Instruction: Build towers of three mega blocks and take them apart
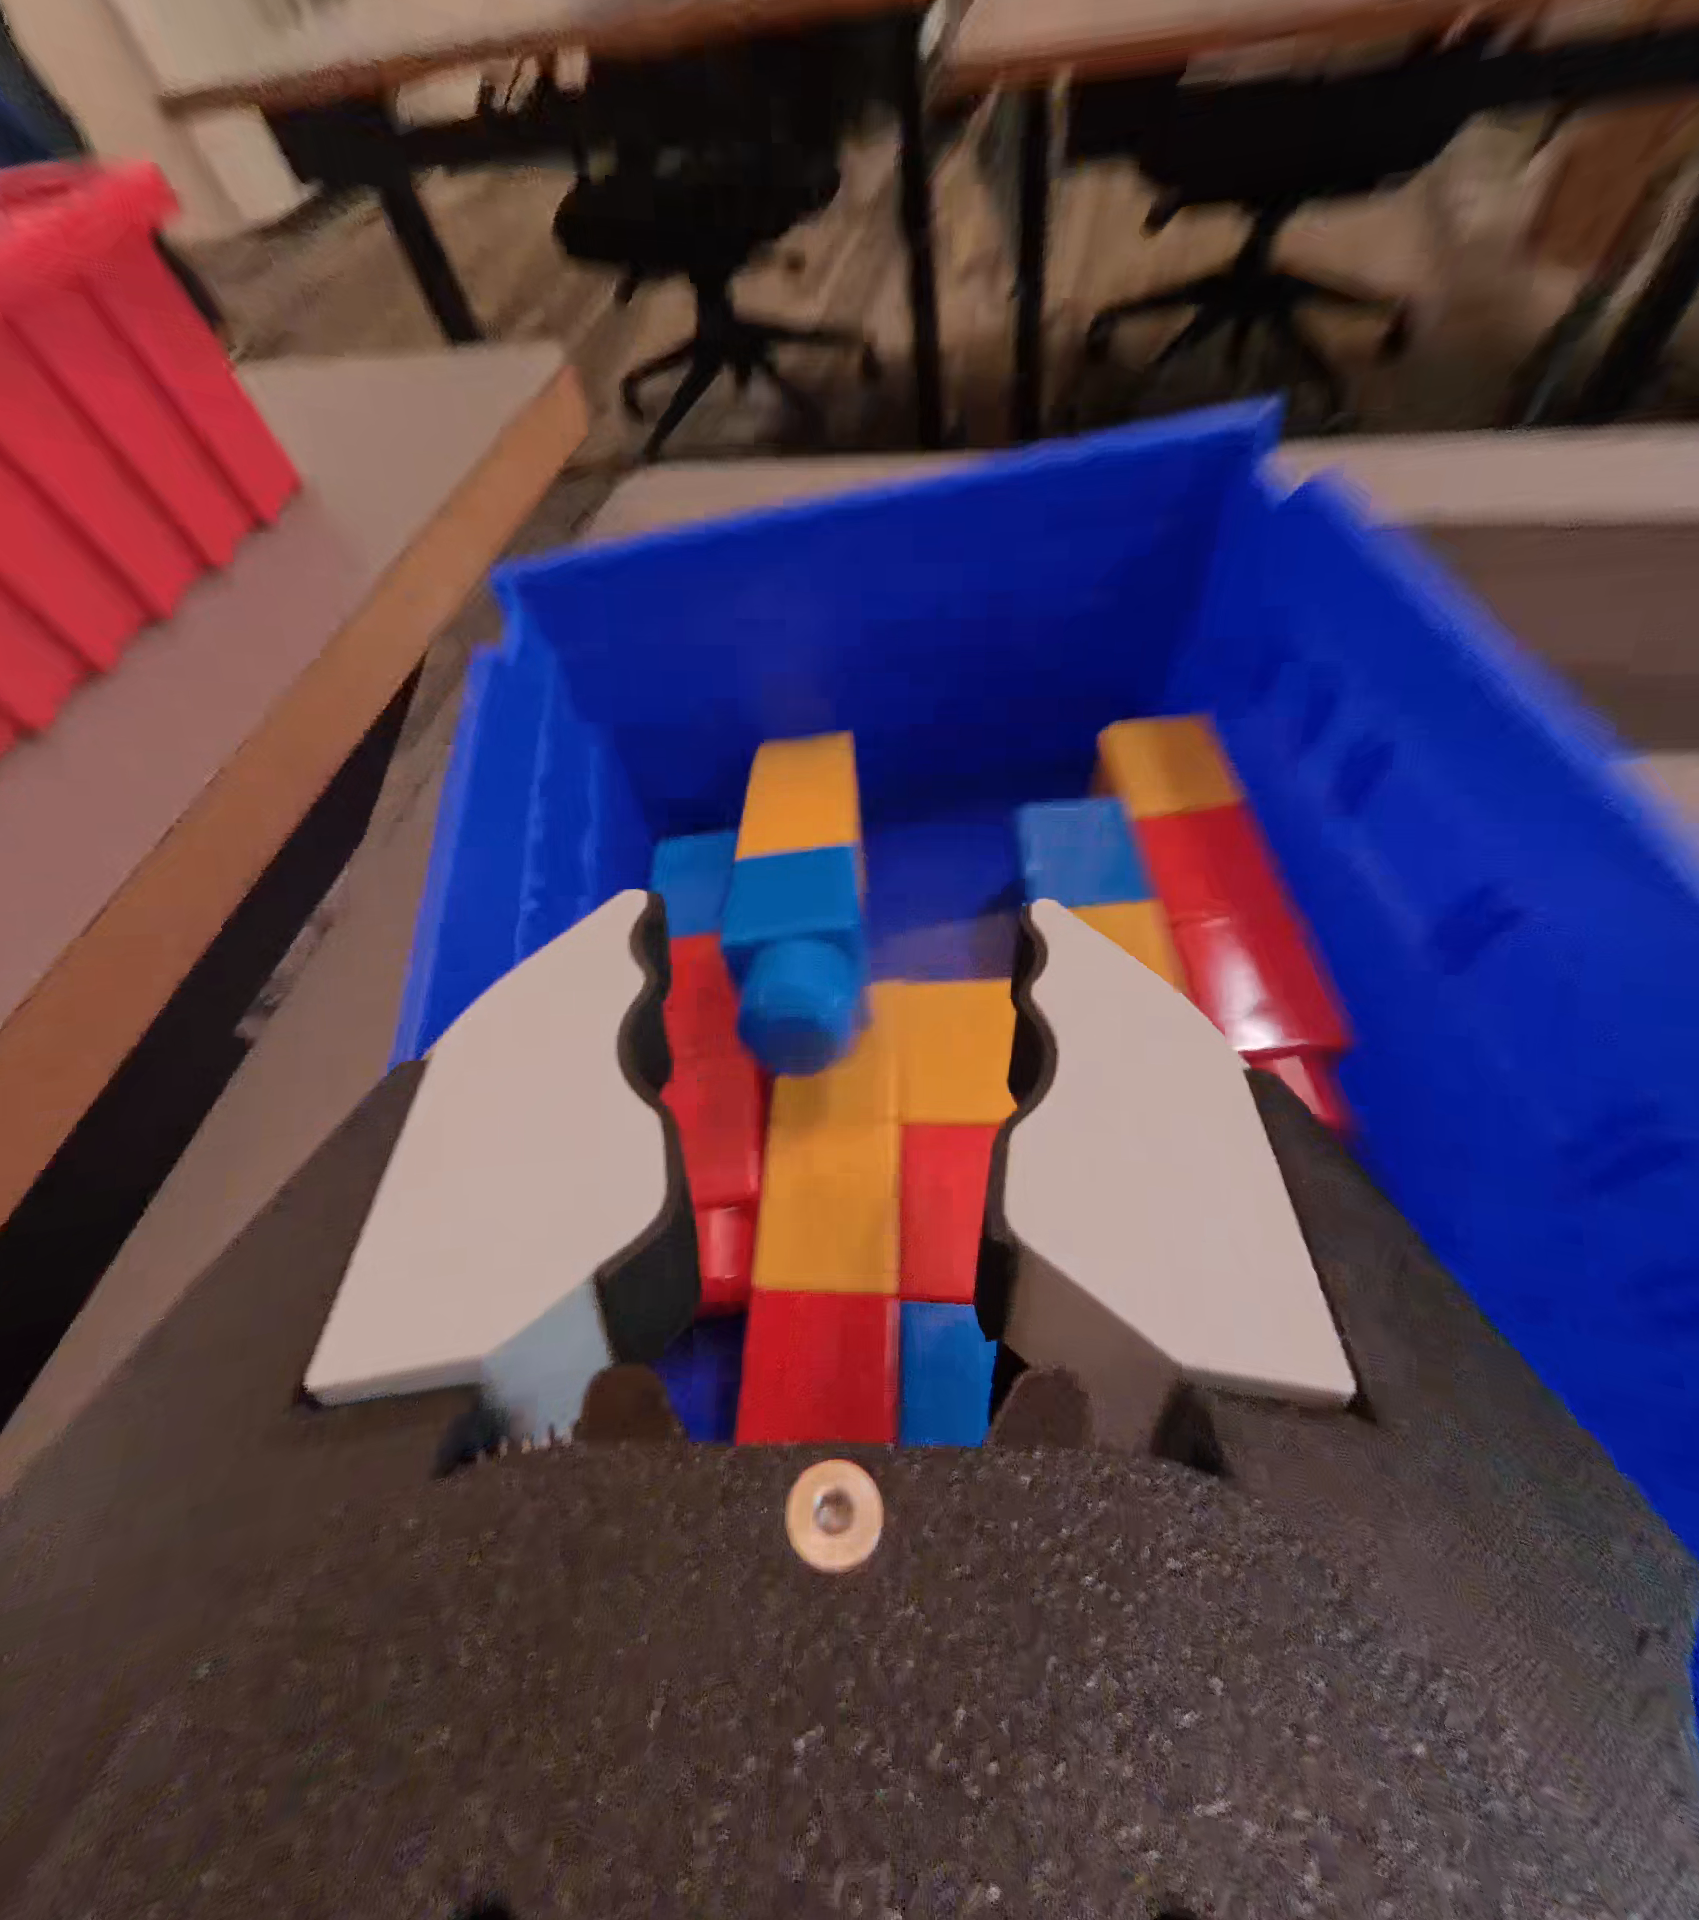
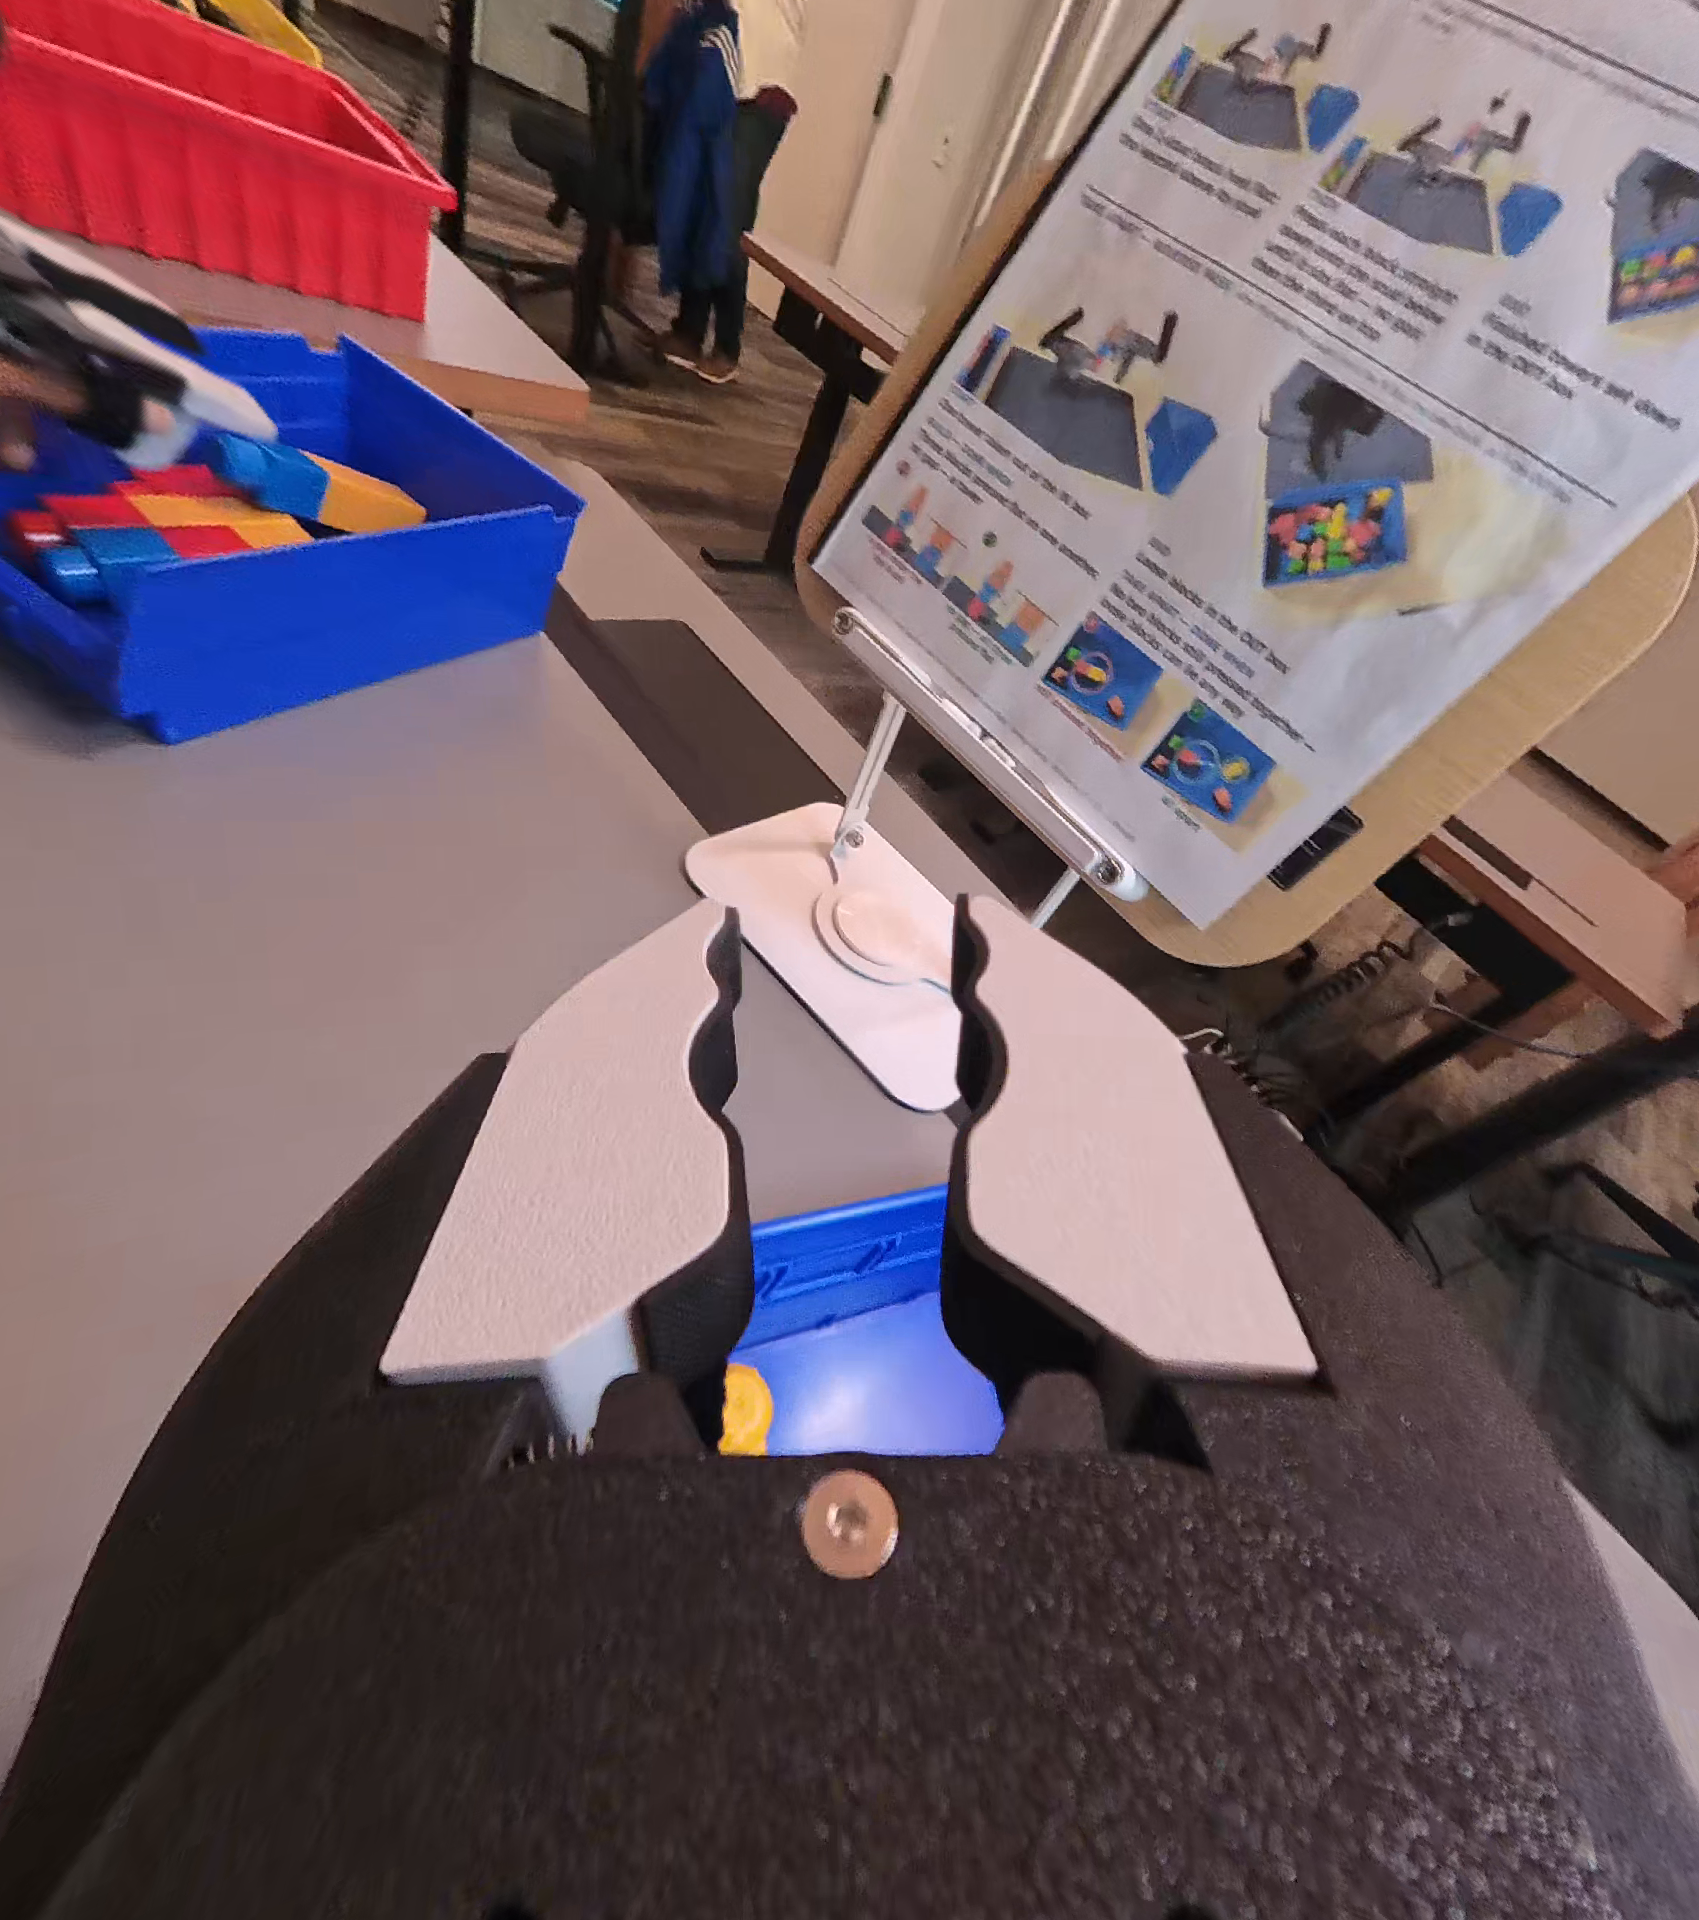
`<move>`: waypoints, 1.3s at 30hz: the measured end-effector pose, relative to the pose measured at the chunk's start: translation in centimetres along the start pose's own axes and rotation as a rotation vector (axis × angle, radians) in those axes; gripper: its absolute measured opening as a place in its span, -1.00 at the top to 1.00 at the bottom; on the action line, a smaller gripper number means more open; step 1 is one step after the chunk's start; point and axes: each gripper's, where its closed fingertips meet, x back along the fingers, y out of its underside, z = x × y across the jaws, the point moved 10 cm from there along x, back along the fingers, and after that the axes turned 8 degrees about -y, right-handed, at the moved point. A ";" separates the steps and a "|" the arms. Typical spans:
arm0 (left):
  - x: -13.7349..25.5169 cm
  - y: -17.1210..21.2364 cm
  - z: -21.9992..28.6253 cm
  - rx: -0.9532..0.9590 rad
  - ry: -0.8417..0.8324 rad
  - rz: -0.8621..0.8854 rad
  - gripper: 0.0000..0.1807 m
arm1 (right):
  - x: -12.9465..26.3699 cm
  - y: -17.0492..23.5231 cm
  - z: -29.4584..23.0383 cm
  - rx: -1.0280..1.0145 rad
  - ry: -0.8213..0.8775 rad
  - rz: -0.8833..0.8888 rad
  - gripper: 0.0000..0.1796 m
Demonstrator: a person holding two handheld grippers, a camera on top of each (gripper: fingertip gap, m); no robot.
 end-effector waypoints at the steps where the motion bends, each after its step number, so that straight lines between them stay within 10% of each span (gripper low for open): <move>1: -1.1 0.7 -0.1 -0.031 -0.041 -0.041 0.29 | -0.1 -0.2 -0.3 0.006 -0.011 0.007 0.56; 14: -3.9 1.1 0.5 -0.194 -0.084 -0.166 0.62 | -0.4 -1.1 -1.8 0.021 -0.091 0.058 0.60; 22: 8.1 -8.7 3.1 -0.338 0.092 0.224 0.63 | -1.3 -2.7 -4.4 0.129 -0.117 0.050 0.61; 32: 27.2 -9.9 13.7 -0.566 1.163 0.537 0.64 | -3.4 -4.5 -10.6 0.275 -0.364 0.029 0.40; 39: 30.0 -7.2 18.4 -0.705 1.430 0.547 0.64 | -4.8 -3.2 -14.0 0.310 -0.652 -0.036 0.58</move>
